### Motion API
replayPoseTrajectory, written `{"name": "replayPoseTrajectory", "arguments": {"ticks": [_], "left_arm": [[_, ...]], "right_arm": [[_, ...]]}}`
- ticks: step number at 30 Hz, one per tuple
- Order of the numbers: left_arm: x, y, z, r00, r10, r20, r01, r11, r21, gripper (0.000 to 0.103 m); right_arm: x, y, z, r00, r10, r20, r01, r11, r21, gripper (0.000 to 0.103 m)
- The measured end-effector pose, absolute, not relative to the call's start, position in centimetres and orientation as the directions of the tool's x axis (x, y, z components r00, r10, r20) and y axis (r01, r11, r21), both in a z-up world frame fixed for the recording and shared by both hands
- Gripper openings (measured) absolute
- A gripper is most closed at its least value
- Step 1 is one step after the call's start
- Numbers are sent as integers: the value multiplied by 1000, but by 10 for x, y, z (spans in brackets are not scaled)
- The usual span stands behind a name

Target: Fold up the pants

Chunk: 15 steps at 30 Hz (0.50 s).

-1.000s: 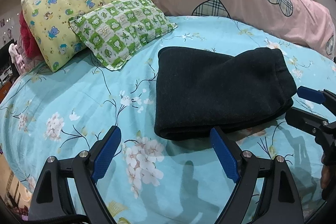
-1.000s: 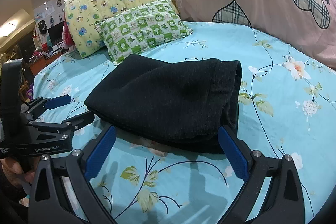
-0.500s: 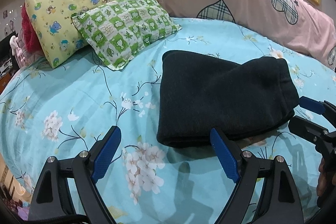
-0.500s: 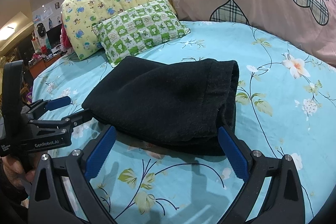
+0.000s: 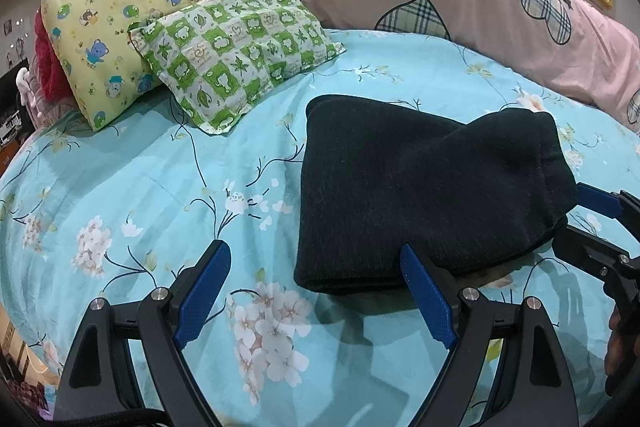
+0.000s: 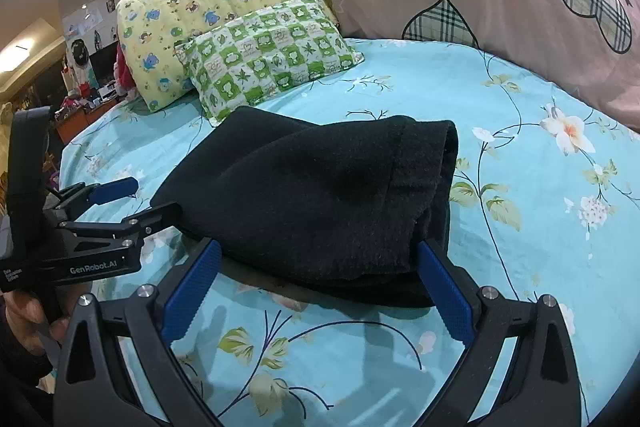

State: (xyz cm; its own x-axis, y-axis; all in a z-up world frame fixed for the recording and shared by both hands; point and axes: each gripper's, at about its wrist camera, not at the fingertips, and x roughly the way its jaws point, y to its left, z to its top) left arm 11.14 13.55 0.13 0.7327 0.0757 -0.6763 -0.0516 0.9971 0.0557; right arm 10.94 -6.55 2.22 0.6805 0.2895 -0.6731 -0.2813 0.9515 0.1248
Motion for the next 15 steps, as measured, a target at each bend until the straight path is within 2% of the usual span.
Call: {"name": "replayPoseTrajectory", "arguments": {"ticks": [15], "left_arm": [[114, 136, 3, 734, 74, -675, -48, 997, 57, 87]], "right_arm": [[111, -79, 20, 690, 264, -674, -240, 962, 131, 98]]}}
